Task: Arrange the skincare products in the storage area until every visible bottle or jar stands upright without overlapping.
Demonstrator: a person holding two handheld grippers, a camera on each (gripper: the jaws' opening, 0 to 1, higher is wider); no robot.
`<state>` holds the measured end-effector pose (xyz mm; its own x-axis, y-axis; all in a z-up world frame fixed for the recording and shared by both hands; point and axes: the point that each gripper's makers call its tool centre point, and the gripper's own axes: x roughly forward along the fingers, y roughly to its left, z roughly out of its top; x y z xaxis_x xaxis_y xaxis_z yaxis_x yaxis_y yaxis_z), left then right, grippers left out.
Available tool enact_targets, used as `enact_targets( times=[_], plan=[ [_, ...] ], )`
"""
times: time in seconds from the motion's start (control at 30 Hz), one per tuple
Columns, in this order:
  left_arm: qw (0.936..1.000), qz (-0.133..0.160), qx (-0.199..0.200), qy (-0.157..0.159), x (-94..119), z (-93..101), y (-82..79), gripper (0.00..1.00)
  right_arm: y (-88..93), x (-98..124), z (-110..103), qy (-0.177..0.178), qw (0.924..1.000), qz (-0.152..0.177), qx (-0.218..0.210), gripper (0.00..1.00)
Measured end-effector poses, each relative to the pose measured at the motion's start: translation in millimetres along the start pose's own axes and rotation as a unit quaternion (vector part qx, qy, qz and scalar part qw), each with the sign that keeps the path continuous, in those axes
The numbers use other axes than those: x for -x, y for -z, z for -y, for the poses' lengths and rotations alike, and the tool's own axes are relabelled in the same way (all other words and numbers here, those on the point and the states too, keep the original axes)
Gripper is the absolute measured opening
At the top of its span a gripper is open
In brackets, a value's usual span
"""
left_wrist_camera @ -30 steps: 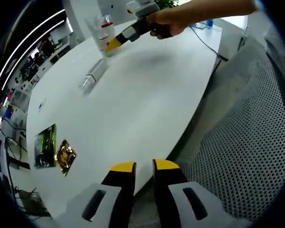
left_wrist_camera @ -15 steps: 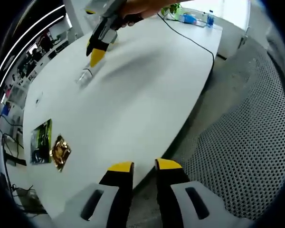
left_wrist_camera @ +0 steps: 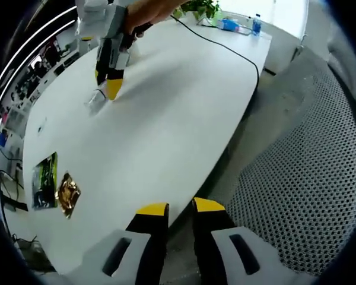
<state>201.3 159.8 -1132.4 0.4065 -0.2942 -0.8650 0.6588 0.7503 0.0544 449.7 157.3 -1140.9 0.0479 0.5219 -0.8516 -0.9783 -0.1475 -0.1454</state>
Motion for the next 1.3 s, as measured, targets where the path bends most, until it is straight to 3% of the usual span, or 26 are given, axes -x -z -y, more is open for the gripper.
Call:
enact_targets(
  times=[0.07,0.13,0.4,0.57,0.7,0.93,1.07,1.1,1.2,1.3],
  plan=[
    [1.0,0.002,0.003,-0.001,0.3,0.1,-0.7,0.11,4.1,-0.1,-4.0,-0.006,0.9997,-0.016,0.018,0.24],
    [0.9999,0.006,0.006,-0.007,1.6,-1.2,-2.2,0.1,4.6,-0.5,-8.5,-0.013,0.9997,-0.017,0.01,0.18],
    [0.9993,0.006,0.036,-0.004,-0.2,-1.1,-1.7,0.18,6.3,2.0,-16.8,0.005,0.9997,-0.022,0.004,0.15],
    [0.9983,0.006,0.058,0.001,-0.5,-0.6,-1.1,0.13,3.5,12.9,-26.2,0.018,0.9981,0.009,-0.058,0.13],
    [0.9978,0.014,0.065,-0.001,0.4,-0.7,-3.4,0.14,3.0,26.1,-48.9,0.016,0.9927,0.039,-0.113,0.13],
    [0.9977,0.016,0.066,0.006,1.3,2.4,-3.9,0.09,2.6,50.0,-93.2,0.021,0.9751,0.103,-0.195,0.12],
    [0.9963,0.038,0.076,0.013,5.8,3.0,-11.8,0.08,1.2,65.2,-118.5,0.022,0.9593,0.141,-0.244,0.12],
    [0.9959,0.042,0.078,0.016,6.4,4.1,-13.1,0.08,-0.3,70.1,-124.2,0.023,0.9516,0.154,-0.265,0.12],
    [0.9955,0.059,0.071,0.022,8.6,8.3,-19.8,0.1,0.1,80.1,-133.7,0.038,0.95,0.16,-0.265,0.12],
    [0.9945,0.073,0.07,0.029,12.0,9.9,-25.5,0.11,-7.1,91.1,-143.4,0.044,0.9366,0.191,-0.291,0.12]
  ],
)
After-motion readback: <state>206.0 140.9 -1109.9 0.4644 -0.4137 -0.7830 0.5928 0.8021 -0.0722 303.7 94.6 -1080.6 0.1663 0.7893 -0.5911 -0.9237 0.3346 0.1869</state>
